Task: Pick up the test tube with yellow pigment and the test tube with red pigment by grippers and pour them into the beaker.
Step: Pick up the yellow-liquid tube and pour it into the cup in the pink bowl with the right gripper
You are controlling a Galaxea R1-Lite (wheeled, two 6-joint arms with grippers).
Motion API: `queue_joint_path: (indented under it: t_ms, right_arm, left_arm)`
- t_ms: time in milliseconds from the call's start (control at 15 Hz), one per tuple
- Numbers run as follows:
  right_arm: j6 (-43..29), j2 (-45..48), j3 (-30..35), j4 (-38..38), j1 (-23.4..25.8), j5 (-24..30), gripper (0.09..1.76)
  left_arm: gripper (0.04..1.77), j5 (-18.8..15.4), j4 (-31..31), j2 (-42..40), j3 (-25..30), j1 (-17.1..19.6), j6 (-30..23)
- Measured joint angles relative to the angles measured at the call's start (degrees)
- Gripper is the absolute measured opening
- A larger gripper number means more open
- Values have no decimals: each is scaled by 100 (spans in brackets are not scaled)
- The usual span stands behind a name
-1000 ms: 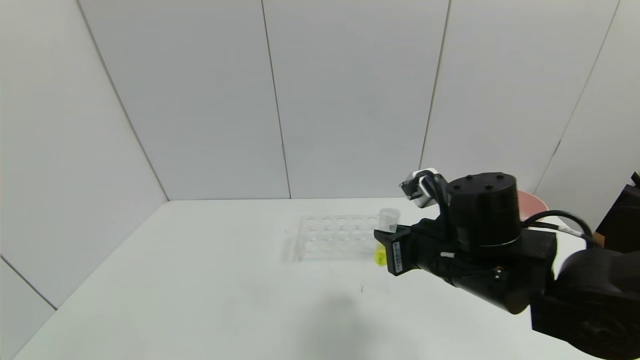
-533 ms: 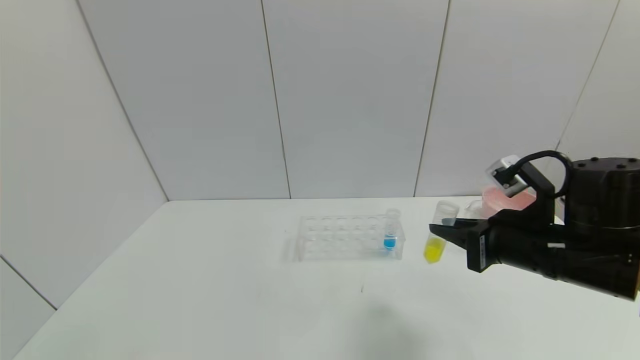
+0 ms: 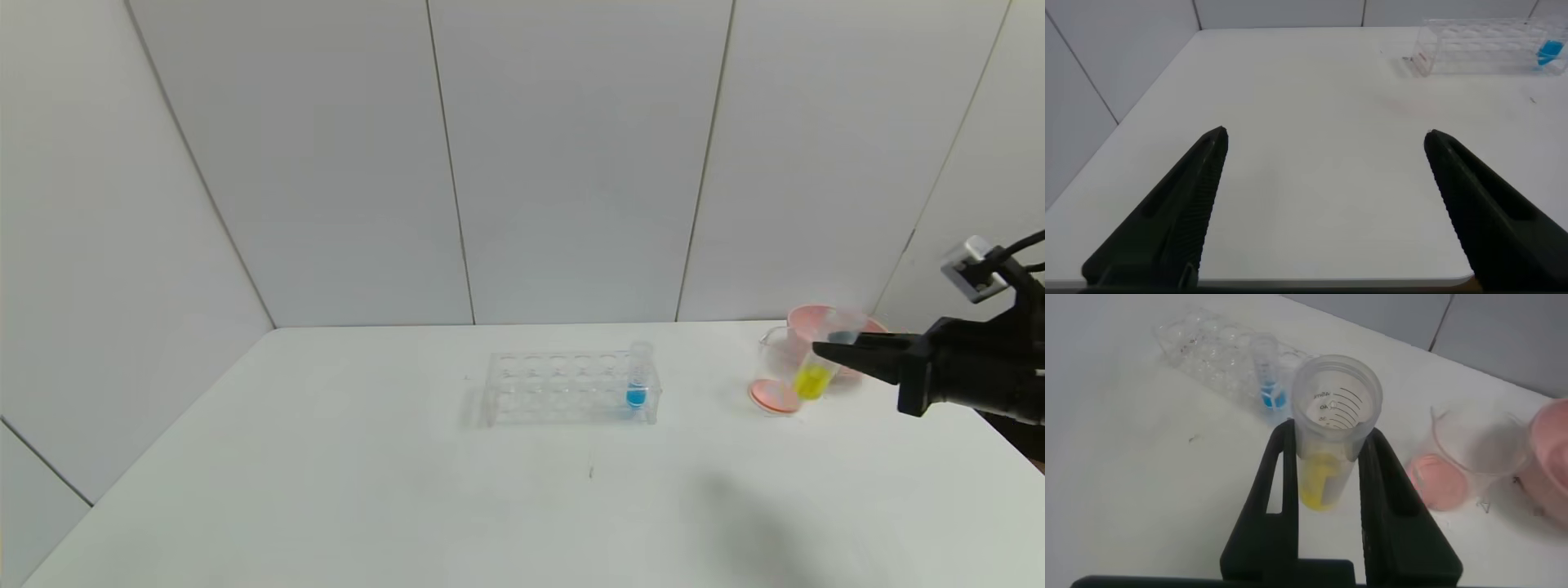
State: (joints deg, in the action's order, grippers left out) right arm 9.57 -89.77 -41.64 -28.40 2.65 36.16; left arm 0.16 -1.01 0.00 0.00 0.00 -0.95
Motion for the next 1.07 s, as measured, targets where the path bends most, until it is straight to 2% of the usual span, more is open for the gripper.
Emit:
queue_joint_path:
  t_ms: [133,267,533,667,800,1000,1067]
  right_arm:
    - [639,-247,-157,13,783,668,49]
    - [1051,-621,-458,57,1356,1029,49]
    - [1156,-1293,-1323,391,1874,1157,49]
    - [1268,-1524,-1919,1224,1998,1161,49]
    - [1679,-1729,-2586,2108,2092,1163,49]
    - [3261,-2144,-3669,3900,2293,1182,49]
    - [3567,-2291,-3997,4335,2353,1190,49]
  left_arm:
    - [172,0,1,0,0,0,0]
    - [172,0,1,0,0,0,2]
    - [172,0,1,0,0,0,0]
    - [172,0,1,0,0,0,0]
    - [172,0,0,0,0,0,0]
    - [172,0,1,0,0,0,0]
    - [172,0,1,0,0,0,0]
